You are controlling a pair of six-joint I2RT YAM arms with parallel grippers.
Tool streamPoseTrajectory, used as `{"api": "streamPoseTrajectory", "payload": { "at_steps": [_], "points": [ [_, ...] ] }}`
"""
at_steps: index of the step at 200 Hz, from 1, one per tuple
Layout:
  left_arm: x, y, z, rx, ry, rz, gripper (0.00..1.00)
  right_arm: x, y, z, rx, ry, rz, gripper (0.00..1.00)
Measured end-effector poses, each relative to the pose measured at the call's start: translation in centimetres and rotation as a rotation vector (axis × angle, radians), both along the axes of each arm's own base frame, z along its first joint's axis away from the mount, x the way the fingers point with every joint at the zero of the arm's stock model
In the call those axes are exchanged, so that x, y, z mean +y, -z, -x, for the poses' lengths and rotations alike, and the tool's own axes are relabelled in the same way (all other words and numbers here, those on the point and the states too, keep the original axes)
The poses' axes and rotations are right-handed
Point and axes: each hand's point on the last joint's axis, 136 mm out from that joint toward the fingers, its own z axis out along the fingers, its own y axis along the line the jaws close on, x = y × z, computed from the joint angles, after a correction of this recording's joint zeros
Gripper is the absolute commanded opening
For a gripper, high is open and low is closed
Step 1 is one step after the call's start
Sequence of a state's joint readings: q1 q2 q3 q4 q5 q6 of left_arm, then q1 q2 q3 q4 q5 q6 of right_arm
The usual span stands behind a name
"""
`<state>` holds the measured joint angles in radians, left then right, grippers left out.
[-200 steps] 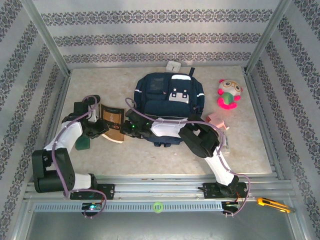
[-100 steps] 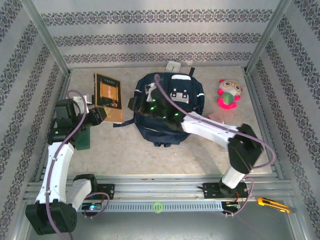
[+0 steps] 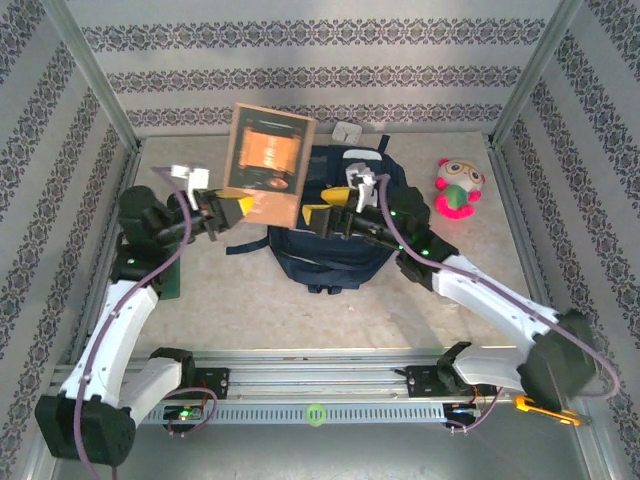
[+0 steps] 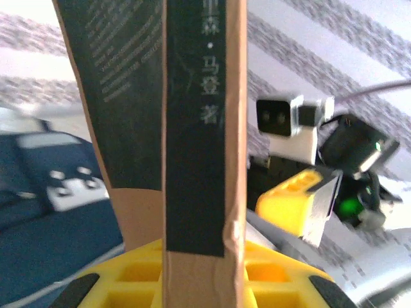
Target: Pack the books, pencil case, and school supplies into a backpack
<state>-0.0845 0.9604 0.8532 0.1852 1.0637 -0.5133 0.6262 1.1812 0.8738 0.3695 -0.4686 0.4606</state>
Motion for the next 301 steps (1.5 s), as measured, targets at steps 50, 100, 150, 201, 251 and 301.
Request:
{"api": "streamPoseTrajectory", "payload": {
  "at_steps": [50,100,150,201,251,301],
  "points": [
    [-2.7,-0.6,-1.2,-0.031,0.161,0.080,0.00,-0.9,-4.7,2.0,-0.168,-0.073,-0.090,0.89],
    [-3.5,-2.1,-0.2,-0.086,0.226,0.115,0.00,-2.1,-3.8,-1.5,-0.058,-0.012,-0.144,0.89],
    [-4.7,-2.6,0.9,-0.113,0.289,0.125,0.00,0.4,-3.8,-1.6,0.001,-0.189,-0.184,0.91],
    [-5.1,-2.0,0.0,-0.109,0.284,0.127,0.00,0.9,-5.5,0.5,-0.039,-0.350,-0.232,0.76],
    [-5.1,-0.8,-0.5,-0.119,0.260,0.088,0.00,-0.1,-6.9,2.2,-0.094,-0.377,-0.276,0.45],
    [-5.0,-1.1,-0.3,-0.147,0.251,0.078,0.17,-0.1,-6.5,0.5,-0.078,-0.321,-0.293,0.11]
  ]
}}
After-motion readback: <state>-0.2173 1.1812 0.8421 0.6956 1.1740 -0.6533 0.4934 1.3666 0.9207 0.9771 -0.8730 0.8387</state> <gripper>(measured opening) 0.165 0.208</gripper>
